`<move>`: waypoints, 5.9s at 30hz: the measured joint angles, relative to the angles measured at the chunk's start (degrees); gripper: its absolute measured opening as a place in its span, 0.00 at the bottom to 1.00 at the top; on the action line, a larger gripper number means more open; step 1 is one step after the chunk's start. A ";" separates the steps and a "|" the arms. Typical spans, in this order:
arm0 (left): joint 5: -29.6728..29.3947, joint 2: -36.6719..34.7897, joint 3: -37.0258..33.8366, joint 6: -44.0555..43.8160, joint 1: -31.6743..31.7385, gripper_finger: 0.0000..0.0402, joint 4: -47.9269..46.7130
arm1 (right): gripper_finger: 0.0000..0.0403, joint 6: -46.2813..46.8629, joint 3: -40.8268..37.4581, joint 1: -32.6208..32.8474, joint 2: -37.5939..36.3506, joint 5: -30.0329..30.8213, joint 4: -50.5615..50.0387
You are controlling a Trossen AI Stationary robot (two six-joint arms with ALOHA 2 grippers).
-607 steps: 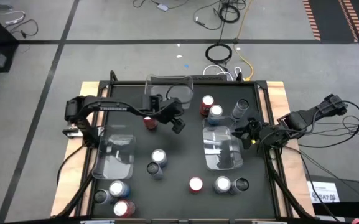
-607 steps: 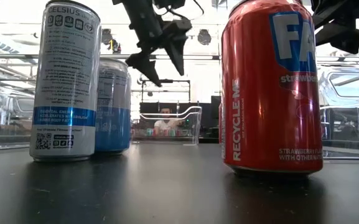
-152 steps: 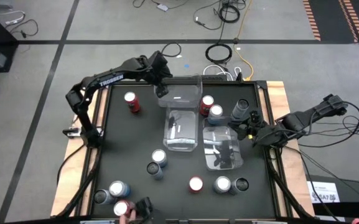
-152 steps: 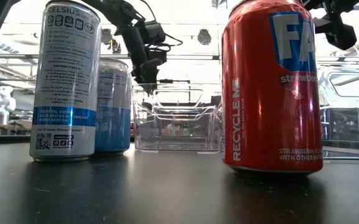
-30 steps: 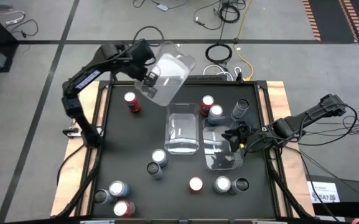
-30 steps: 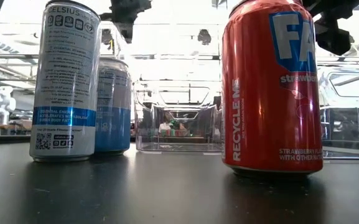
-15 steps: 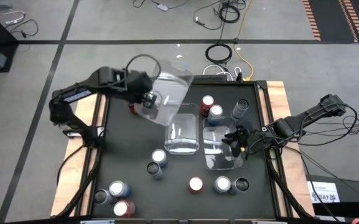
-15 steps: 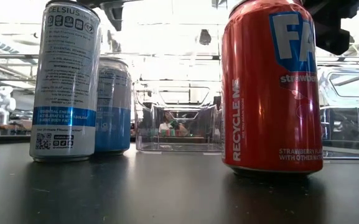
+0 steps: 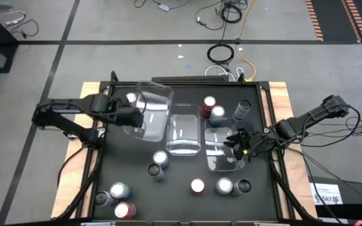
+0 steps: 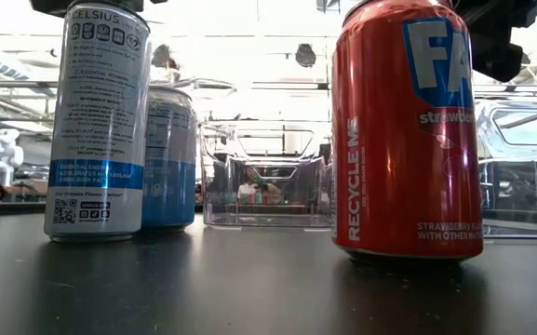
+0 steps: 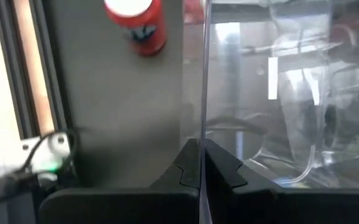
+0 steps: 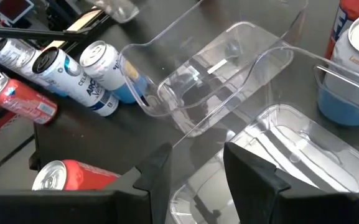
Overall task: Sort soda cans
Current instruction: Move the top transparent bin to the middle left of the table, then put the blue-white soda can into the middle right transparent bin
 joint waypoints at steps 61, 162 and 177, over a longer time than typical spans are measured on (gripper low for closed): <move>10.60 -3.75 -27.81 -18.56 -8.93 0.26 19.68 | 0.34 0.53 0.00 -0.02 -1.97 -2.61 3.04; 10.98 -33.62 -35.62 60.30 10.89 0.26 47.86 | 0.33 -17.39 26.90 -32.40 15.72 -12.68 -5.47; 11.25 -33.62 -35.62 58.97 10.87 0.26 46.84 | 0.28 -25.23 44.37 -34.42 23.20 -13.47 -24.67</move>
